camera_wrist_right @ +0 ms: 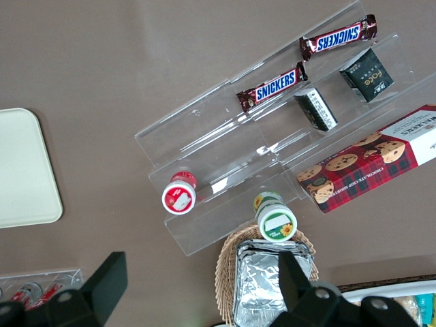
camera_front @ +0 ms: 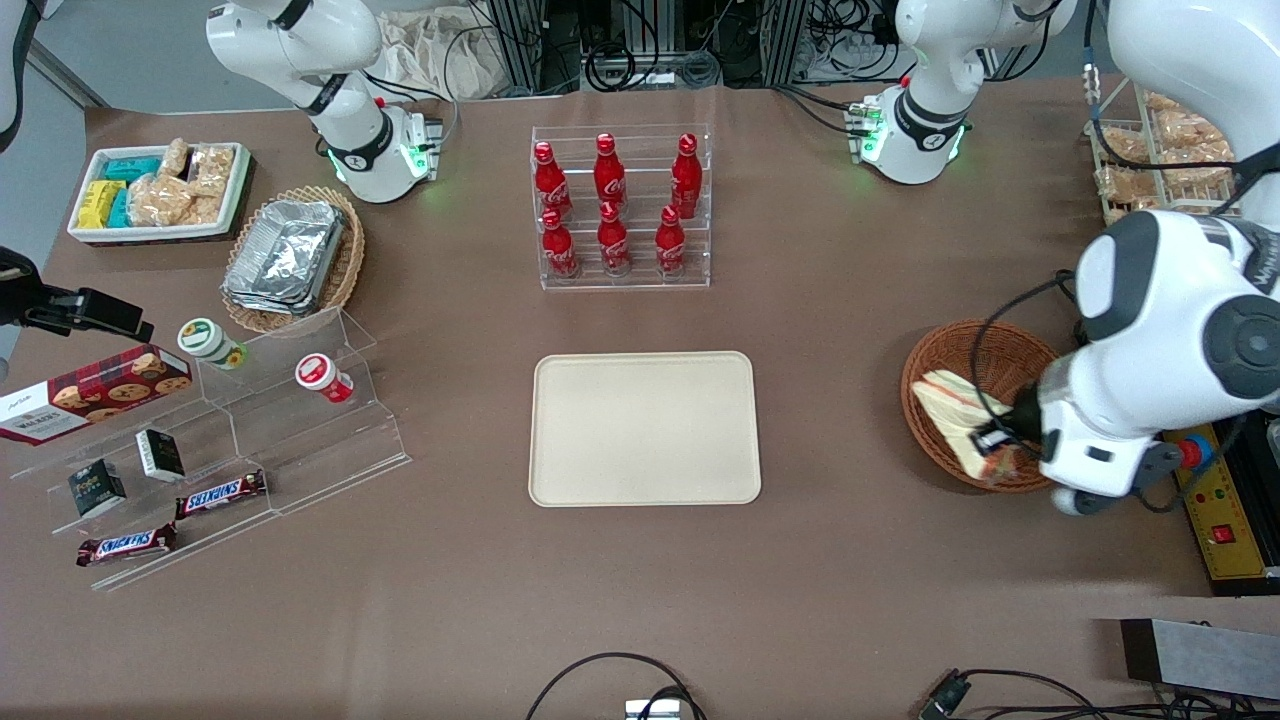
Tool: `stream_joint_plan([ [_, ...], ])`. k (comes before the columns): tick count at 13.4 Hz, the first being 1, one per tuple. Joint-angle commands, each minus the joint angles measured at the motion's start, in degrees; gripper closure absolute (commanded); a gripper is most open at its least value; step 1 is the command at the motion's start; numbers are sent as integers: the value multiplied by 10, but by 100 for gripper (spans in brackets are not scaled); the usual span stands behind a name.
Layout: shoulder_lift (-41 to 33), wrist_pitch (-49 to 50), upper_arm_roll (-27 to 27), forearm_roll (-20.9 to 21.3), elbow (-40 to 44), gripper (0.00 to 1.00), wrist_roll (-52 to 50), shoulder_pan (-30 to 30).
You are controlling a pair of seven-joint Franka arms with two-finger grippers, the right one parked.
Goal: Place sandwich from basket to tray
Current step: 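Lift the sandwich out of the basket with the left gripper, then carry the sandwich toward the cream tray with the left gripper, then lower the sandwich onto the tray and open the left gripper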
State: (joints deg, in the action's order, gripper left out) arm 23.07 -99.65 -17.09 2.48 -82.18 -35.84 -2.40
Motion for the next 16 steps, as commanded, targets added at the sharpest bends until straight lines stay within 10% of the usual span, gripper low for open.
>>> stream_joint_plan([
  [1, 31, 8, -75, 14, 12, 100, 8, -1],
  [5, 115, -75, -175, 96, 13, 100, -54, 12],
  [15, 291, -165, -136, 190, 69, 100, -69, 129],
  [16, 293, -165, -136, 187, 69, 81, -75, 129],
])
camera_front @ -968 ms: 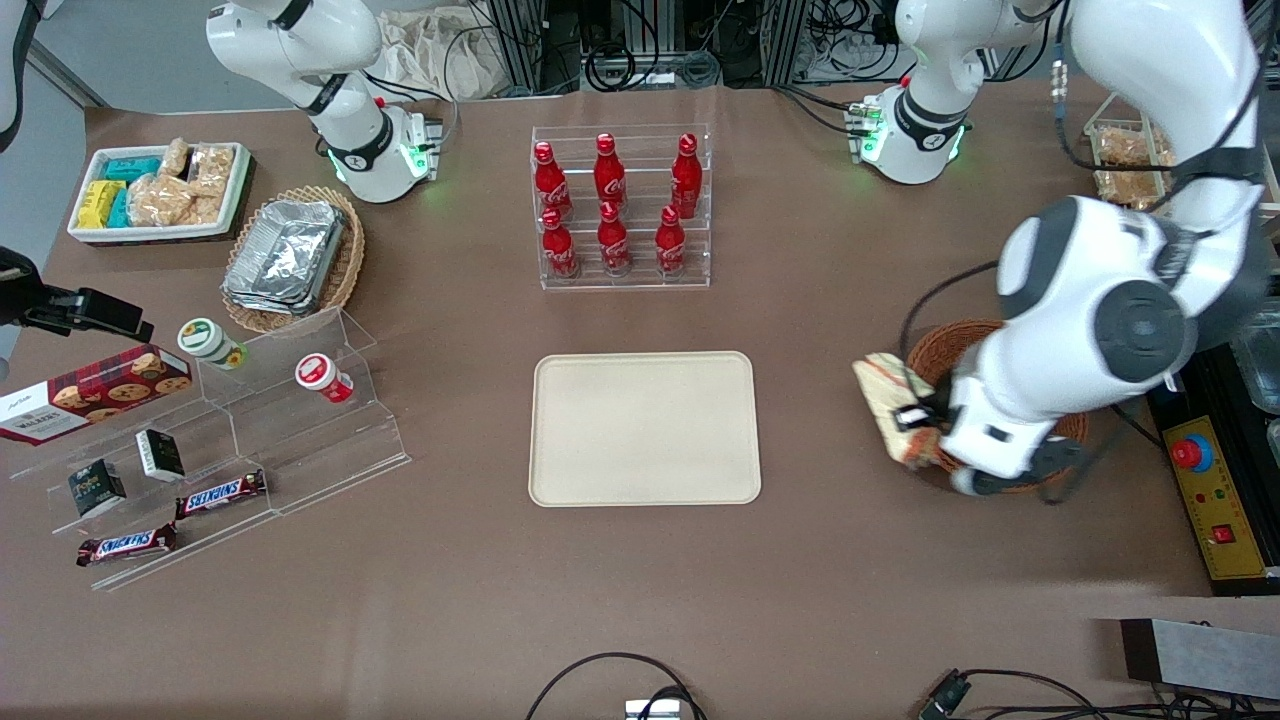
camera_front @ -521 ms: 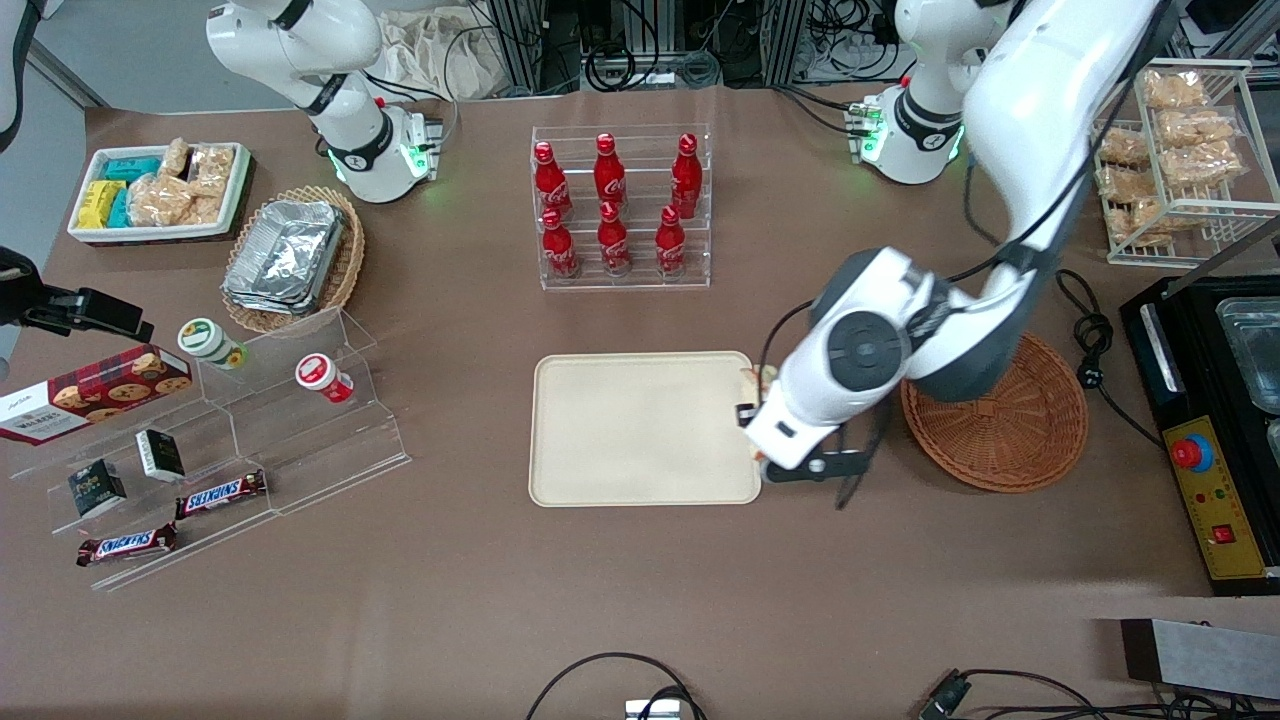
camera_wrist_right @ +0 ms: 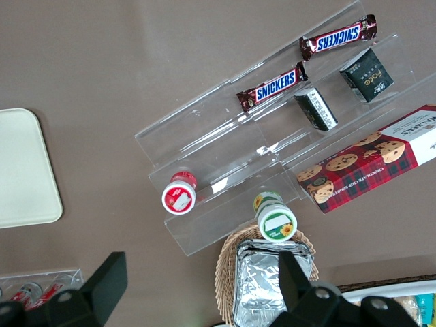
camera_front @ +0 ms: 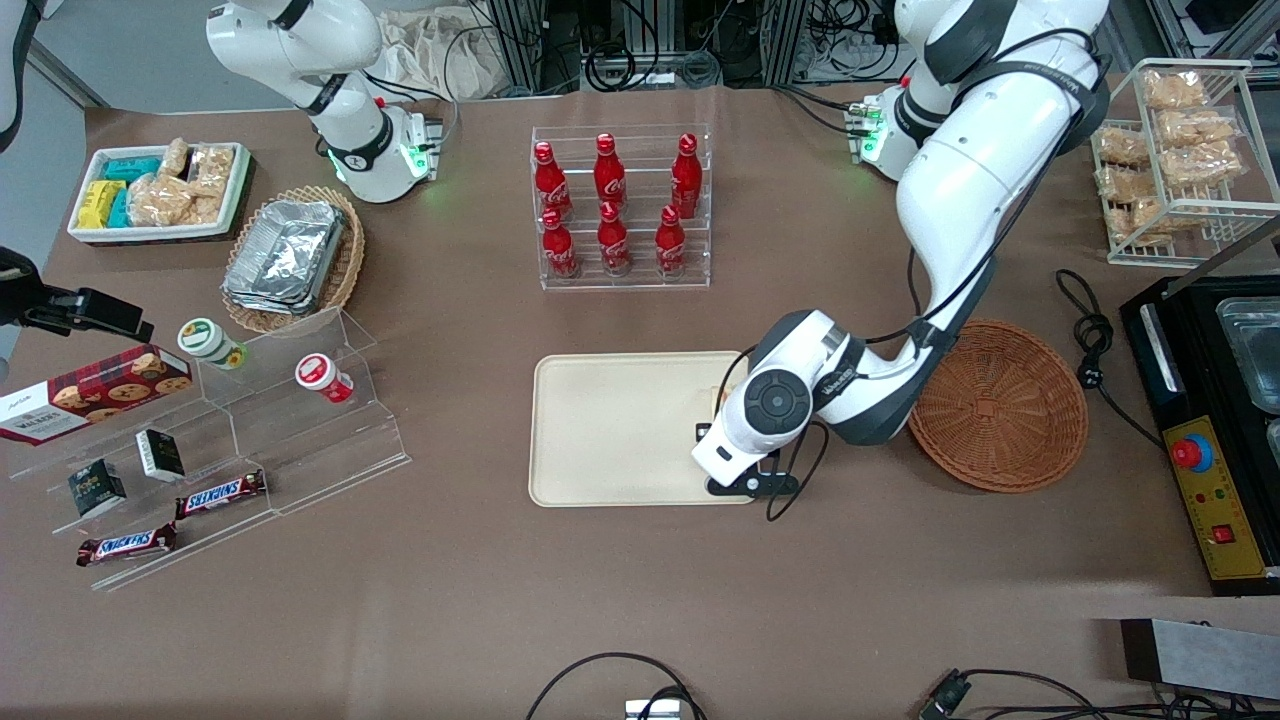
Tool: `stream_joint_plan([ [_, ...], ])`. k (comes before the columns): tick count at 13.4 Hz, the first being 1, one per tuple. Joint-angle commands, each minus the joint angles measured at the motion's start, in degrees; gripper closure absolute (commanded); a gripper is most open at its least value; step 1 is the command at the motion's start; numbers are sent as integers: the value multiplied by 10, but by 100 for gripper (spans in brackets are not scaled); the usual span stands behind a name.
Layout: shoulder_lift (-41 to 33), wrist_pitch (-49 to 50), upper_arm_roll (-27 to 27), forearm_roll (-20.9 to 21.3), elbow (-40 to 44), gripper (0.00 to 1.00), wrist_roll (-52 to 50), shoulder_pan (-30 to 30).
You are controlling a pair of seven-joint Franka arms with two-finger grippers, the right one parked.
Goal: Place sandwich from basket to tray
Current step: 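Lower the sandwich onto the tray and open the left gripper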
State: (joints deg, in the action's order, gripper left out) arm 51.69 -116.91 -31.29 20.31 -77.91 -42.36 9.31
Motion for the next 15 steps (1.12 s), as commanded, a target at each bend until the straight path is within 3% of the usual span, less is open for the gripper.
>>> stream_joint_plan([
  [1, 7, 8, 6, 7, 23, 36, -9, 11],
  [2, 4, 10, 6, 7, 21, 0, -11, 11],
  [8, -87, 84, 1, 0, 26, 0, -8, -31],
  [12, -181, 150, 2, -45, 13, 0, 9, -91],
  [15, -286, 157, 4, -103, -79, 1, 102, -166],
])
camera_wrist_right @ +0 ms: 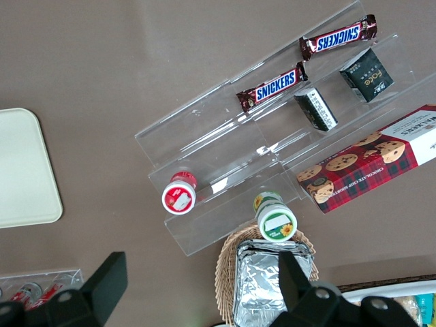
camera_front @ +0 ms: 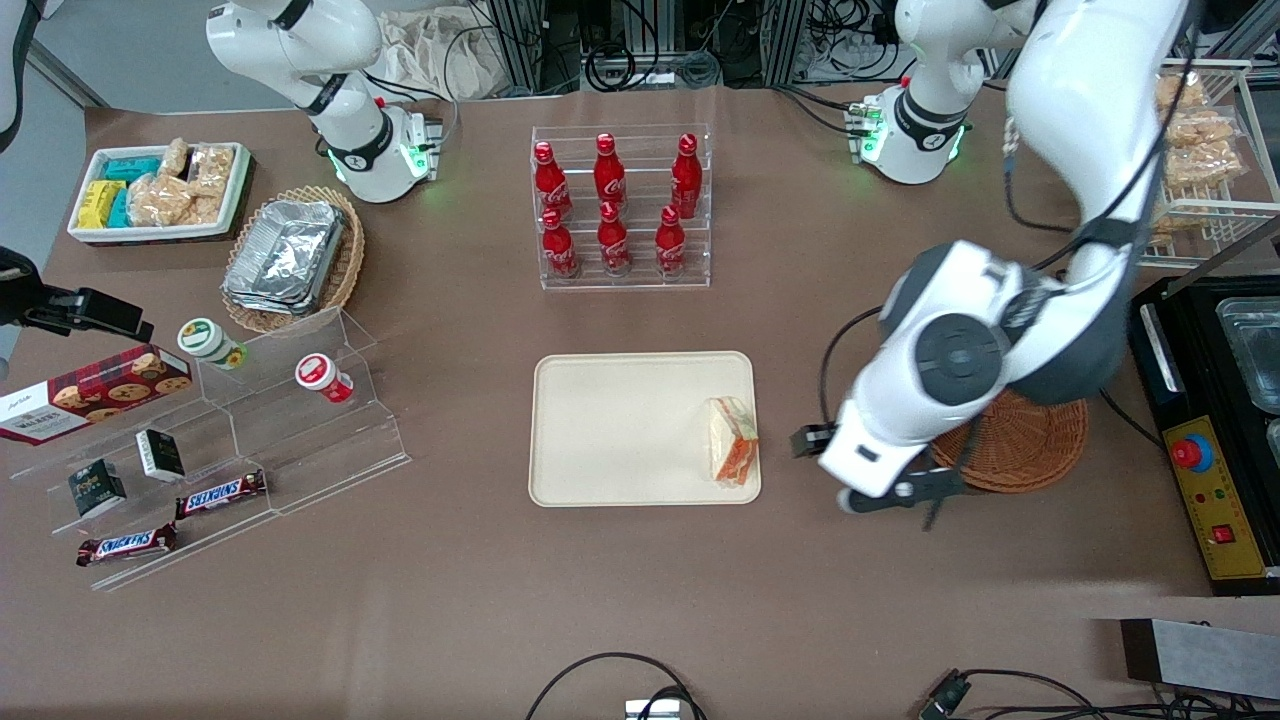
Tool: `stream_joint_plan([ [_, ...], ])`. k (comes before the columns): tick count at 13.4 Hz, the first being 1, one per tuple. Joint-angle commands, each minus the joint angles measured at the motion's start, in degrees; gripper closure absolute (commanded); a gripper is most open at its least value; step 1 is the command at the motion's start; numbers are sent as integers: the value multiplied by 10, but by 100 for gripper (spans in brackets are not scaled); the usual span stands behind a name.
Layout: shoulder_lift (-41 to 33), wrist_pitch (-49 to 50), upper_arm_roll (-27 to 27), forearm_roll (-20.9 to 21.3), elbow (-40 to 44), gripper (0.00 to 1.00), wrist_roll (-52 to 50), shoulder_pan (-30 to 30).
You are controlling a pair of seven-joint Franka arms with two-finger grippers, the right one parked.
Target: Place sandwich from basket to tray
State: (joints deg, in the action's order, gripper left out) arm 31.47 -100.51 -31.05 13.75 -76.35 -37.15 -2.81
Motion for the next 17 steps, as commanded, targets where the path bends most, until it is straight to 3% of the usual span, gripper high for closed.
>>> stream_joint_plan([
  [1, -122, -10, 5, -45, -133, 1, 82, -51],
  [5, -226, -9, 145, -99, -227, 1, 224, 3],
  [9, -313, -5, 257, -108, -301, 1, 314, 64],
  [13, -320, 24, 286, -107, -292, 0, 412, 60],
  [17, -260, 82, 286, -111, -188, 0, 411, 51],
])
